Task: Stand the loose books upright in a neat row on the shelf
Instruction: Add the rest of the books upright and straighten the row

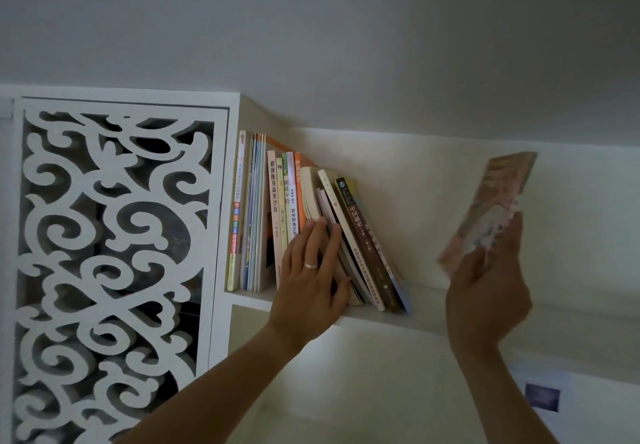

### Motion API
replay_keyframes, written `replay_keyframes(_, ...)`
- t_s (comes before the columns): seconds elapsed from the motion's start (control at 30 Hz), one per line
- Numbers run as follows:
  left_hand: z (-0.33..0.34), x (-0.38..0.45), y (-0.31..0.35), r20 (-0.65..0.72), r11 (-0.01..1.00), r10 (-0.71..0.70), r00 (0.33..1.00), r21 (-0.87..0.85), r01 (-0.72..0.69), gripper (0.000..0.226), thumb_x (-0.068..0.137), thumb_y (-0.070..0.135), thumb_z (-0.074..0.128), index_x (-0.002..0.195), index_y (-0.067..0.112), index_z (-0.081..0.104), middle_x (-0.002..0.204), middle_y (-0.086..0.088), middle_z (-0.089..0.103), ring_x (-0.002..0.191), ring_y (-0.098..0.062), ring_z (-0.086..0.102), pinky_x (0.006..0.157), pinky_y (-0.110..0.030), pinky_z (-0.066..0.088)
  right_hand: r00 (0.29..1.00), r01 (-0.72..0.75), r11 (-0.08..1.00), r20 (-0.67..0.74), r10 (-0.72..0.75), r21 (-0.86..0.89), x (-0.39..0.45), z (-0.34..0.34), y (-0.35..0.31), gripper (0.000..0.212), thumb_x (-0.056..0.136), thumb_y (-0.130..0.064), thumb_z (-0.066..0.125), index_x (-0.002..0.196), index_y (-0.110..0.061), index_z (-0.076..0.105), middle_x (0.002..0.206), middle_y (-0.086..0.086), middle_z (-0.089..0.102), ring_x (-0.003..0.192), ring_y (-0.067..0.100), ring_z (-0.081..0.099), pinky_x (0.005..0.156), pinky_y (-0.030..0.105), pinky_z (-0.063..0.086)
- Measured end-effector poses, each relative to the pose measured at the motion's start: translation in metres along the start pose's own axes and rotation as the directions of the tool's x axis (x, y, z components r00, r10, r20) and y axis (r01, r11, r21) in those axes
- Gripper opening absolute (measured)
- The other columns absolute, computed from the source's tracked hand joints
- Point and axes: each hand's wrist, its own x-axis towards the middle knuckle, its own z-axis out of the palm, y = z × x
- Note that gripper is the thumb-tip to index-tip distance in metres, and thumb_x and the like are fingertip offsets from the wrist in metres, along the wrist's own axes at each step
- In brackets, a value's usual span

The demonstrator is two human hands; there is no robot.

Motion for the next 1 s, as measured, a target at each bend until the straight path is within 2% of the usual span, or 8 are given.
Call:
replay_keyframes(0.07, 0.001, 0.0, 0.0, -0.012, 1.0, -0.001, 1.0, 0.007, 0.001, 0.077, 0.098, 0.037, 0.056, 0.163, 0.012, 0.022, 0.171, -0.012, 0.015, 0.159, -0.028, 0.008, 0.128, -0.051, 0.018, 0.999, 0.042, 0.999, -0.002, -0.042, -0.01, 0.006, 0.0, 0.0, 0.057, 0.104, -0.012, 0.051, 0.159, -0.019, 0.036, 0.132, 0.013, 0.069, 0.073, 0.031, 0.072, 0.062, 0.023, 0.039)
replay_keyframes(0.17, 0.001, -0.001, 0.0, -0.021, 1.0, 0.009, 1.0, 0.013, -0.008, 0.078, 0.097, 0.035, 0.057, 0.162, 0.011, 0.022, 0.17, -0.012, 0.016, 0.159, -0.029, 0.009, 0.127, -0.052, 0.019, 0.97, 0.087, 0.996, 0.227, -0.083, -0.004, 0.001, 0.004, -0.003, 0.06, 0.103, -0.015, 0.054, 0.159, -0.028, 0.035, 0.106, 0.014, 0.076, 0.063, 0.031, 0.066, 0.06, 0.026, 0.037)
replay_keyframes(0.27, 0.002, -0.001, -0.001, -0.02, 1.0, 0.016, 1.0, 0.005, -0.016, 0.077, 0.098, 0.035, 0.056, 0.162, 0.01, 0.023, 0.17, -0.013, 0.016, 0.159, -0.03, 0.01, 0.126, -0.053, 0.021, 0.795, 0.211, 0.978, 0.581, -0.173, 0.002, -0.018, 0.011, -0.009, 0.057, 0.104, -0.029, 0.049, 0.157, -0.043, 0.032, 0.106, 0.006, 0.076, 0.079, 0.03, 0.07, 0.065, 0.031, 0.046)
replay_keyframes(0.4, 0.004, -0.001, -0.002, -0.02, 1.0, 0.011, 1.0, 0.005, -0.011, 0.073, 0.1, 0.037, 0.048, 0.162, 0.01, 0.022, 0.171, -0.012, 0.013, 0.159, -0.03, 0.01, 0.125, -0.055, 0.023, 0.62, 0.209, 0.971, 0.752, -0.221, 0.113, -0.026, 0.014, -0.019, 0.056, 0.101, -0.065, 0.02, 0.155, -0.052, 0.025, 0.138, -0.018, 0.062, 0.109, 0.009, 0.068, 0.084, 0.031, 0.057)
replay_keyframes(0.63, 0.005, 0.003, -0.003, -0.11, 0.998, -0.001, 0.994, -0.055, -0.005, 0.063, 0.1, 0.036, 0.045, 0.155, 0.006, 0.039, 0.164, -0.013, 0.031, 0.155, -0.028, 0.026, 0.12, -0.054, 0.032, 0.353, 0.024, 0.983, 0.918, -0.18, 0.183, -0.008, 0.022, -0.016, 0.096, 0.073, -0.077, 0.07, 0.148, -0.049, 0.016, 0.141, -0.016, 0.055, 0.114, 0.009, 0.063, 0.088, 0.031, 0.056)
replay_keyframes(0.8, -0.002, 0.021, 0.0, -0.191, 0.996, -0.075, 0.979, -0.061, 0.064, 0.053, 0.101, 0.038, 0.044, 0.146, 0.01, 0.047, 0.147, -0.01, 0.047, 0.137, -0.025, 0.044, 0.115, -0.042, 0.037, 0.424, 0.004, 0.992, 0.898, -0.118, 0.129, -0.021, 0.04, -0.023, 0.128, 0.053, -0.092, 0.069, 0.155, -0.043, 0.009, 0.14, -0.008, 0.056, 0.115, 0.02, 0.064, 0.093, 0.045, 0.057)
replay_keyframes(0.93, -0.002, 0.026, -0.003, -0.201, 0.998, -0.064, 0.977, -0.01, 0.063, 0.051, 0.102, 0.035, 0.047, 0.147, 0.012, 0.048, 0.145, -0.01, 0.047, 0.135, -0.025, 0.044, 0.113, -0.041, 0.036, 0.384, -0.004, 0.984, 0.908, -0.165, 0.18, -0.006, 0.04, -0.017, 0.106, 0.073, -0.067, 0.079, 0.156, -0.039, 0.018, 0.138, -0.011, 0.062, 0.107, 0.01, 0.067, 0.076, 0.009, 0.046)
replay_keyframes(1.0, 0.0, 0.024, -0.006, -0.186, 0.999, -0.032, 0.982, 0.019, 0.036, 0.052, 0.102, 0.034, 0.048, 0.151, 0.014, 0.047, 0.148, -0.01, 0.047, 0.138, -0.027, 0.043, 0.114, -0.044, 0.037, 0.416, 0.006, 0.982, 0.893, -0.172, 0.187, -0.004, 0.04, -0.01, 0.089, 0.083, -0.063, 0.072, 0.153, -0.039, 0.023, 0.135, -0.011, 0.064, 0.106, 0.012, 0.068, 0.07, 0.007, 0.042)
